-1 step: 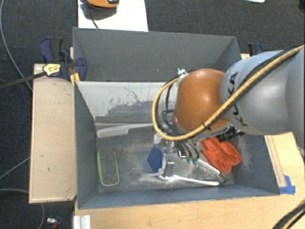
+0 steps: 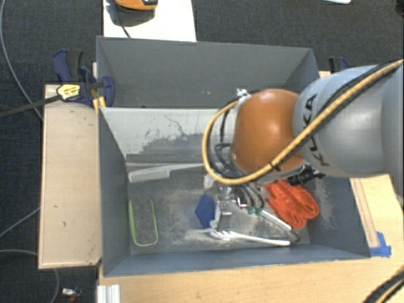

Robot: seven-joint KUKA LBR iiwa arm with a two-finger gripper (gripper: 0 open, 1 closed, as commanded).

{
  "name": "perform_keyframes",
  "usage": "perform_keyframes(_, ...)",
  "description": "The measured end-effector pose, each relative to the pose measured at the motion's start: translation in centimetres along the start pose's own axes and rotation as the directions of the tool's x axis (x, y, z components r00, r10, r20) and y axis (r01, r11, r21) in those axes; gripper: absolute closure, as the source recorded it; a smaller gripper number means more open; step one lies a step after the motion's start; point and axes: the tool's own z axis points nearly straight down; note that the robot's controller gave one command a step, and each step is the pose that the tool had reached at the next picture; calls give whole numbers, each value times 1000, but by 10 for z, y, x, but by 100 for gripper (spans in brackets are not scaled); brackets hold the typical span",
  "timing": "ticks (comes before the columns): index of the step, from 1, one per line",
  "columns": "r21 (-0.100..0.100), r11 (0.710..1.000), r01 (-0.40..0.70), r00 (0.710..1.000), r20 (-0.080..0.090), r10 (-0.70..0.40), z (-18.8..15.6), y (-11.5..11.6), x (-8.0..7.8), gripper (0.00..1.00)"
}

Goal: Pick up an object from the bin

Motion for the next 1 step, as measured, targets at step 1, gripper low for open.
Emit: perform_keyframes(1, -2, 999, -37, 999, 4, 37, 13, -9, 6, 0)
